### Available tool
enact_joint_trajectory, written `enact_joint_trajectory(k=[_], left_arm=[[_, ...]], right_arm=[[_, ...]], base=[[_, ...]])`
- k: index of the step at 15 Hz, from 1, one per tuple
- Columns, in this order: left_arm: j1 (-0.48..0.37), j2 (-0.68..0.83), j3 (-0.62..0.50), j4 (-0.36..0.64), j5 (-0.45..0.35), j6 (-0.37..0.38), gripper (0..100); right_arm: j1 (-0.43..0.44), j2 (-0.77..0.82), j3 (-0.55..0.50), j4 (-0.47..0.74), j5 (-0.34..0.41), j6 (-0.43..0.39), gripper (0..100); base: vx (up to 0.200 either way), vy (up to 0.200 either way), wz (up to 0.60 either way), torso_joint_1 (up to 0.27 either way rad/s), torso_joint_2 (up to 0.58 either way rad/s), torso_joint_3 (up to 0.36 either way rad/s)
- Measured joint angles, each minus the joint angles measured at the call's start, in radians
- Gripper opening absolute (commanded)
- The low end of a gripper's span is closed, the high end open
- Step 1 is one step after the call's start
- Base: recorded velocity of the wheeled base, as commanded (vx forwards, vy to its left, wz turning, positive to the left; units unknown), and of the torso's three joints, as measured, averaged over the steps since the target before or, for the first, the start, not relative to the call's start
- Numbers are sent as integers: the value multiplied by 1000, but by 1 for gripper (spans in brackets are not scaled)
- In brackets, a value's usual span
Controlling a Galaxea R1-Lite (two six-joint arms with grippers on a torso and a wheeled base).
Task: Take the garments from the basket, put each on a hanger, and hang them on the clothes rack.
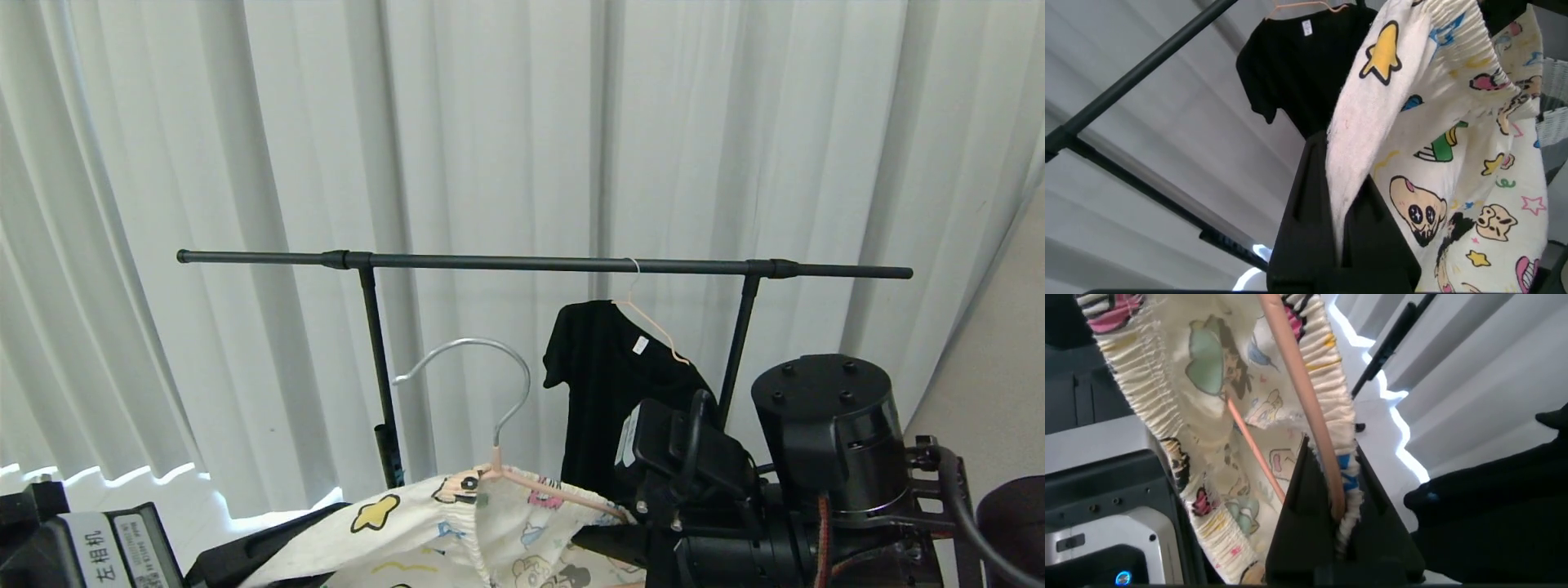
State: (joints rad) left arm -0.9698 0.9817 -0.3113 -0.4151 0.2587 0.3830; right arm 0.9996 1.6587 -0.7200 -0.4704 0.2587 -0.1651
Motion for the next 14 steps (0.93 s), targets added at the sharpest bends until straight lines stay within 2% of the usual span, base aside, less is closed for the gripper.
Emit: enact_joint_trajectory(k=[3, 5, 8, 11, 14], left_arm=[[3, -2, 2, 0, 0, -3, 100], [26, -8, 2, 1, 1, -9, 100], [121, -42, -4, 1, 1, -13, 100], [242, -111, 39, 2, 0, -14, 100], [312, -180, 136, 6, -4, -19, 100]], right_arm=[[-3, -8, 0, -26, -48, -6, 0], [-27, -19, 2, -47, -54, -47, 0], [-122, -44, 15, -52, -51, -154, 0], [-208, -70, 29, -51, -48, -184, 0], [-261, -92, 31, -47, -46, -218, 0]], base=[[0, 0, 0, 0, 0, 0], [0, 0, 0, 0, 0, 0], [0, 0, 0, 0, 0, 0], [0, 0, 0, 0, 0, 0], [0, 0, 0, 0, 0, 0]])
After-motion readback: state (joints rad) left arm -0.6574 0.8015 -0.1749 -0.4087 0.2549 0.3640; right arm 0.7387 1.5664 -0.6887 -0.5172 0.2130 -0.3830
